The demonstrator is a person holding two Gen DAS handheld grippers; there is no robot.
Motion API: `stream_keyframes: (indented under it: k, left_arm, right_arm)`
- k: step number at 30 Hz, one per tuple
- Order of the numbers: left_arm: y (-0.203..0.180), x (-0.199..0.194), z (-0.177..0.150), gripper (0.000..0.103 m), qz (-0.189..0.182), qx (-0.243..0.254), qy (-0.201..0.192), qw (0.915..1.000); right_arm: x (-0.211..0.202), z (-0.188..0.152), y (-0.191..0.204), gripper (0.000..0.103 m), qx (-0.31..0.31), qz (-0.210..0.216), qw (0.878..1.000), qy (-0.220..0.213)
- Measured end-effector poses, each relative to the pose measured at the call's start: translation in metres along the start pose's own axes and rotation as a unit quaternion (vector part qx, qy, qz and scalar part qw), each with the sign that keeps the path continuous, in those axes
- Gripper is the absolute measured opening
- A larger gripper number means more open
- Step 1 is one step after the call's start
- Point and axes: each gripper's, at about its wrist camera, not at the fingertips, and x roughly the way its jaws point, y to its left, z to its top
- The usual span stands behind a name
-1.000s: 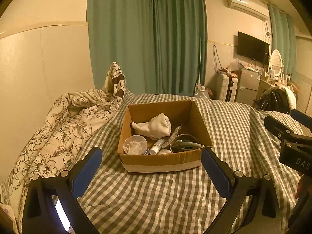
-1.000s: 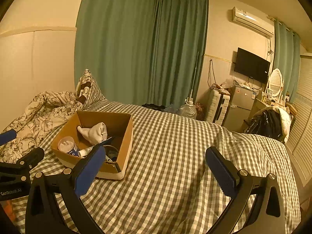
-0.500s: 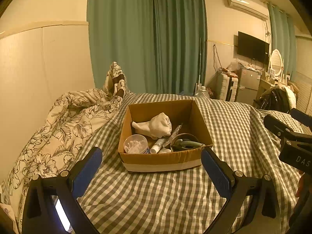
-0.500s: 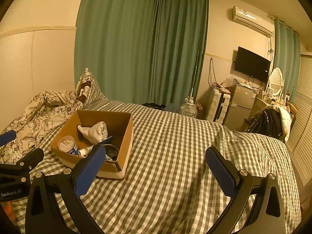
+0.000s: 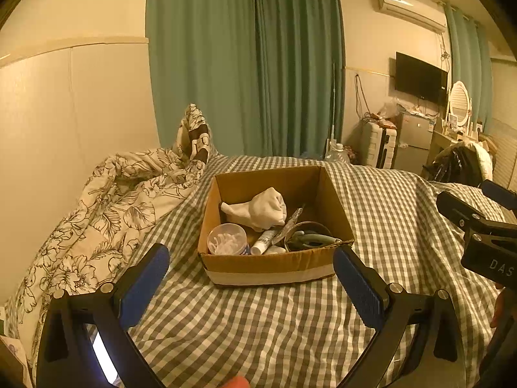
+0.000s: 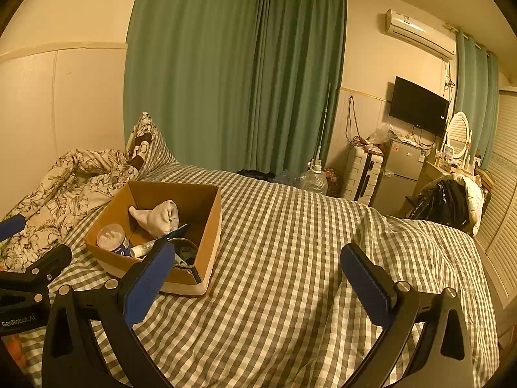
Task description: Organize objects
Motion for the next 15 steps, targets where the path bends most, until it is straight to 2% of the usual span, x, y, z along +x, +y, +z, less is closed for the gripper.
stream_keyframes:
  k: [15]
  left_arm:
    - [0.0018, 0.0033, -0.0004, 0.103, 0.001, -0.002, 0.008, 1.0000]
  right_arm:
    - [0.0018, -0.0024, 0.0012, 0.103, -0.001, 0.001, 1.000, 0.002]
